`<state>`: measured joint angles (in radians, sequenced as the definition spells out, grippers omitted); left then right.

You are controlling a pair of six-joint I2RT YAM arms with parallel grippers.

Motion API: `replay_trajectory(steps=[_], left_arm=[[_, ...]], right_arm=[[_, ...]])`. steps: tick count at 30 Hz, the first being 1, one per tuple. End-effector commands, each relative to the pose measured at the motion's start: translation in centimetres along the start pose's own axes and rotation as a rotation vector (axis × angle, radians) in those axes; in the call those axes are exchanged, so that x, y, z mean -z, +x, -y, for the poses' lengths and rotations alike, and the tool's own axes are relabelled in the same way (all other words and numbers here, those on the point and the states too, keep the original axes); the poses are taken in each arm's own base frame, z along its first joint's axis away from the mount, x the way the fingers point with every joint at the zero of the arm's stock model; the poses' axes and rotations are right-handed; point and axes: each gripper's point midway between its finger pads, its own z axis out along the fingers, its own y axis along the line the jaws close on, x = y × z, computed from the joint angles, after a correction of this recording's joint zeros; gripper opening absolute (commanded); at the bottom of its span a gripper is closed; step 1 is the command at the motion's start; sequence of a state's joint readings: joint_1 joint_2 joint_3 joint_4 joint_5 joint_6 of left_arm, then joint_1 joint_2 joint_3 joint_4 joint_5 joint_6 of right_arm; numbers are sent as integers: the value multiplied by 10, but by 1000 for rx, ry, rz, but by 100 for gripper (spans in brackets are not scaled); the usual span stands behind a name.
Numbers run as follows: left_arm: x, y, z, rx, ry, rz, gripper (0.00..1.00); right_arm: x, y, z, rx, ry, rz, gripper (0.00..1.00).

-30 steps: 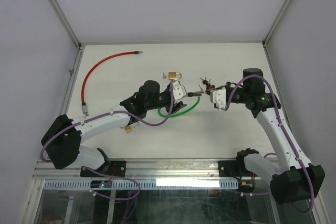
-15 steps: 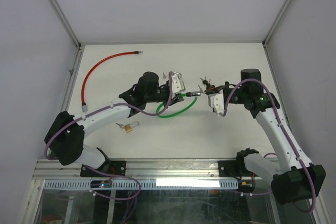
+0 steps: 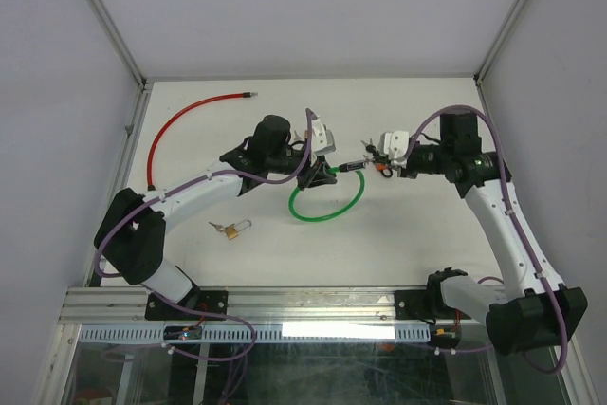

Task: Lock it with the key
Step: Lock the lock.

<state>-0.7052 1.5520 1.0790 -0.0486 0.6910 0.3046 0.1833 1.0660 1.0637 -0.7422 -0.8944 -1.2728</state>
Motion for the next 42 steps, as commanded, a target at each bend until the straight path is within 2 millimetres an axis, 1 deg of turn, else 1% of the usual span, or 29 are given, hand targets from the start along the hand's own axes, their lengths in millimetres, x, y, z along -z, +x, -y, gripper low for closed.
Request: replay_trajectory(steps=[1,2,4,6,7,9,13,14,16,18,19,21,24,28,29,33,35,37,40,42], left_arm=[[9,-18,1,53,2,21,0],[10,-17,2,47,-8,19,0],[13,-15,0,33,-40,12,0],[14,-15,0,28,-48,12,0],[14,-14,0,30,-48,10,0],[12,-13,0,42,-41,8,0],[11,-13,4,92,20,17,0],[10,-13,5,110,38,18,0],[9,-13,9,145,73,8,0],[8,-14,10,163,95,1,0],[8,-12,9,168,93,-7,0],[9,-10,8,157,73,-13,0],[12,-8,2,143,21,-21,0],[16,-8,-2,135,-22,-10,0],[17,-8,-1,134,-27,-2,0],[19,-8,12,154,15,24,0],[21,-6,17,173,32,25,0],[23,-8,21,185,38,33,0],[26,-16,23,205,33,71,0],[25,-16,24,236,26,88,0]], right_arm=[[7,-16,12,-324,13,26,0],[5,-16,8,-387,-3,29,0],[4,-18,3,-445,-28,36,0],[5,-19,-1,-447,-43,39,0],[7,-20,-2,-410,-40,39,0],[12,-19,-6,-289,-6,27,0],[24,-15,-20,126,44,-1,0],[26,-15,-20,161,35,-7,0],[27,-15,-17,135,27,-19,0],[28,-14,-9,63,71,-29,0],[28,-15,-2,33,100,-29,0],[30,-17,3,-49,109,-27,0],[28,-12,3,-161,85,-28,0],[34,-9,7,-245,96,-16,0],[36,-10,5,-231,92,-2,0],[35,-18,-11,-116,94,75,0],[35,-19,-13,-109,113,88,0],[34,-18,-12,-153,111,89,0],[31,-16,-3,-274,128,103,0],[27,-12,1,-352,143,120,0]])
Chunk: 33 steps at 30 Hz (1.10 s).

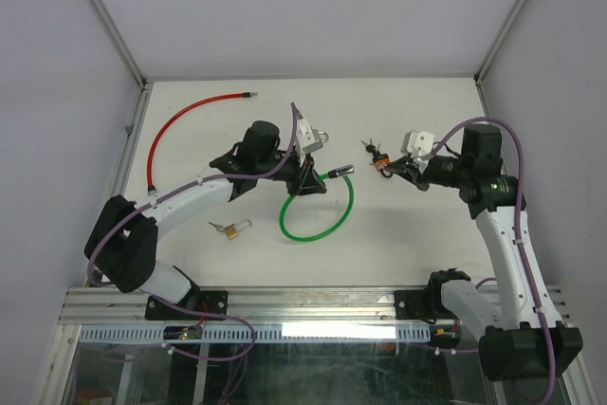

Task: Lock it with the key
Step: Lock the lock, then place the key at the center of the board.

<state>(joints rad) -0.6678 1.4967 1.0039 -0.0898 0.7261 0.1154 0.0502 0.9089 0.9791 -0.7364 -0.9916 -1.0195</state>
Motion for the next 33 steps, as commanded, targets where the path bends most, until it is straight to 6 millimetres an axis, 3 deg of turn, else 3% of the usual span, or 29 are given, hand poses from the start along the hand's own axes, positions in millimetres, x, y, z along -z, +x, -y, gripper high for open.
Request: replay_trajectory(steps=[1,8,14,19,26,29,33], left_arm=[[14,-42,21,-15,24,149,0],[34,-66,36,-17,-2,359,0],[56,-78,55,-13,18,527,0],[59,-76,65,24,74,570,0],[60,-72,74,63,133,608,0],[61,-69,75,76,142,619,0],[60,-65,76,100,153,617,0]], right_arm=[[-8,-9,18,-147,44,74,0],[-7,-12,16,-313,34,162,0],[0,8,44,-491,155,136,0],[12,51,75,-679,272,52,0],[46,143,112,-921,570,-80,1],[53,172,118,-973,665,-132,1],[43,198,112,-1076,640,-162,2]])
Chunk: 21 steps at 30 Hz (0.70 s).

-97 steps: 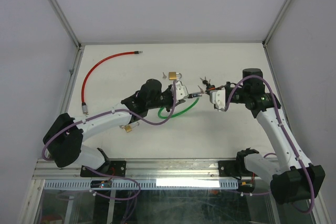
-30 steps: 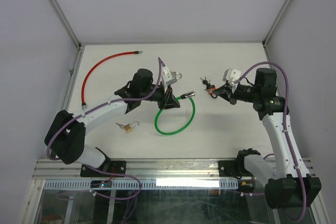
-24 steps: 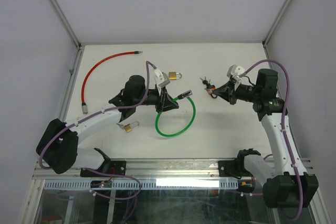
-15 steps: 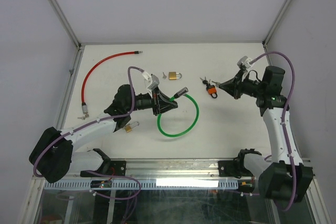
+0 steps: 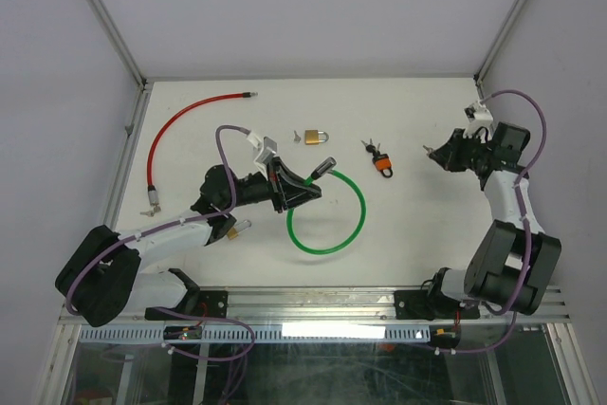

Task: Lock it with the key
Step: Place the key at the center of the board.

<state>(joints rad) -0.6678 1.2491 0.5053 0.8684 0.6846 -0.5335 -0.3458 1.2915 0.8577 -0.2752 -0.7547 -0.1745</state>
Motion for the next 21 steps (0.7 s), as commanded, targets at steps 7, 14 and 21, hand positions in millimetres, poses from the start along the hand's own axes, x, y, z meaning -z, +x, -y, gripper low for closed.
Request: replay_trajectory(steps=[7,14,21], left_arm=[[4,-29,29,-42,93,108,0],[4,-28,30,-3,99,112,0],[-2,-26,29,61,108,94,0]], right_arm=[[-36,33,45,-186,78,-124,5],[-38,34,43,-176,58,-143,23],[-3,-14,9,37,9,4,50]])
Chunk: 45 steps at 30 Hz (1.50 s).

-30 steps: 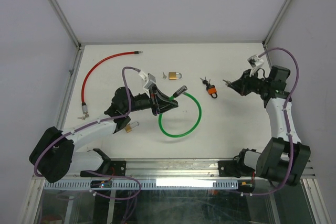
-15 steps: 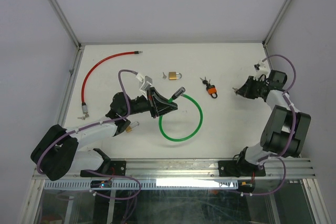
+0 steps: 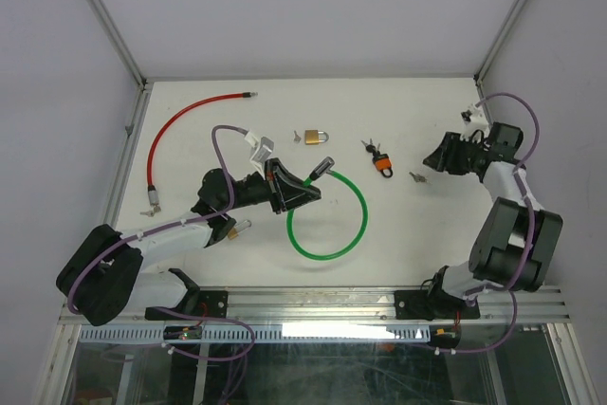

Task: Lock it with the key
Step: Place the key at the center of the board, then place the lock at the center of the board.

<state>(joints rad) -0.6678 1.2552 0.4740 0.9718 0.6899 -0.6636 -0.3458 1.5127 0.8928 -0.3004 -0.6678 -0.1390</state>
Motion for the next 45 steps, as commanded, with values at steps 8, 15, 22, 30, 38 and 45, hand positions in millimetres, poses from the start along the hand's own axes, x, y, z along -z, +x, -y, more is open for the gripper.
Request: replay_trajectory(steps=[8,15,22,30,38,45], left_arm=[[-8,-30,15,-13,55,102,0],[-10,-41,13,52,45,170,0],[-17,-47,4,93,32,214,0],[-26,-49,1,55,12,254,0],[-30,-50,-2,61,5,260,1],[-12,-52,-19,60,-112,353,32]], right_arm=[[123,-38,-180,594,-600,375,67],[150,-2,-252,739,-910,336,80],[109,26,-258,662,-891,213,78],[67,39,-257,648,-782,114,70],[70,38,-267,616,-830,91,14],[92,21,-265,525,-890,131,0]])
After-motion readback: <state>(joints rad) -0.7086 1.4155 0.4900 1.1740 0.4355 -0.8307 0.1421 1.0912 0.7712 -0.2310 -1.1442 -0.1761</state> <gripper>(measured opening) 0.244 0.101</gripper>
